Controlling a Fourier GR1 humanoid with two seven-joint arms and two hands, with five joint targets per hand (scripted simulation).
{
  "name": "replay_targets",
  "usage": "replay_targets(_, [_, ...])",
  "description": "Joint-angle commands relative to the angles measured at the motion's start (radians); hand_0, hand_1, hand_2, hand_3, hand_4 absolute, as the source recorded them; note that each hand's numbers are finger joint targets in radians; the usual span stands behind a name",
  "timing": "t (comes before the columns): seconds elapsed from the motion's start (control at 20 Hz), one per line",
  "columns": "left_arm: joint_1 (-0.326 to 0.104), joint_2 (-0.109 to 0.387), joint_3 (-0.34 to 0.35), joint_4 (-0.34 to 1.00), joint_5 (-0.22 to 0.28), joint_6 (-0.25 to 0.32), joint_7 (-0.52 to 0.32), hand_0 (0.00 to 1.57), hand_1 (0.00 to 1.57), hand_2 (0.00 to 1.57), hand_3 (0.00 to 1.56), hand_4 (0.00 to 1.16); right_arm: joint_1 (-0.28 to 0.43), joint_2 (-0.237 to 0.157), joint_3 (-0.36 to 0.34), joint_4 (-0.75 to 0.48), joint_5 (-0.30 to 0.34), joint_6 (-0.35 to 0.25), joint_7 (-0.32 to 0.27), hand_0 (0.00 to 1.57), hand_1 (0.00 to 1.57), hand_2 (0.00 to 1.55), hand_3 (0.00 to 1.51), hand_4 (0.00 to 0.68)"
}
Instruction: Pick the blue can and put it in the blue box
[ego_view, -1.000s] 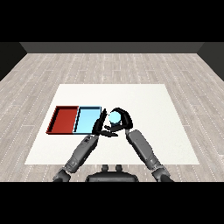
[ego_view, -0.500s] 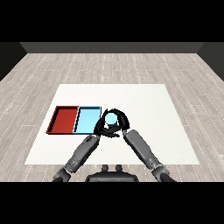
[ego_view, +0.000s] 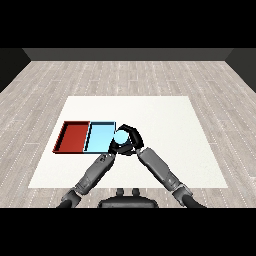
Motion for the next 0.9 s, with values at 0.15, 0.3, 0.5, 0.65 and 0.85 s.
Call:
replay_targets(0.15, [-0.064,-0.009,-0.076,0.026,-0.074,0.16,0.055,0.32,0.32,0.48,0.33,0.18,-0.025,0.001,0.088,0.008,-0.059,-0.055,-0.03,1.46,1.46,1.47,1.4,0.593])
replay_targets(0.3, [-0.043,0.065,-0.129,0.007,-0.245,0.197,0.138,0.45,0.45,0.6,0.0,0.19,-0.01,0.0,0.119,-0.017,-0.045,-0.073,-0.012,1.46,1.46,1.47,1.4,0.596])
replay_targets(0.5, [-0.031,-0.007,-0.032,-0.023,-0.11,0.184,0.031,0.0,0.0,0.07,0.0,0.71,-0.025,0.0,0.134,-0.033,-0.071,-0.096,-0.015,1.45,1.45,1.45,1.39,0.591])
replay_targets(0.65, [0.008,-0.007,-0.11,-0.072,-0.071,0.29,0.052,1.01,1.01,1.04,0.9,0.7,-0.017,-0.001,0.183,-0.013,-0.109,-0.108,-0.03,1.44,1.44,1.45,1.4,0.611])
replay_targets(0.85, [-0.028,-0.008,-0.036,-0.027,-0.071,0.204,0.049,0.73,0.73,0.82,0.64,0.67,-0.047,-0.001,0.151,0.004,-0.105,-0.086,-0.016,1.44,1.44,1.45,1.39,0.6])
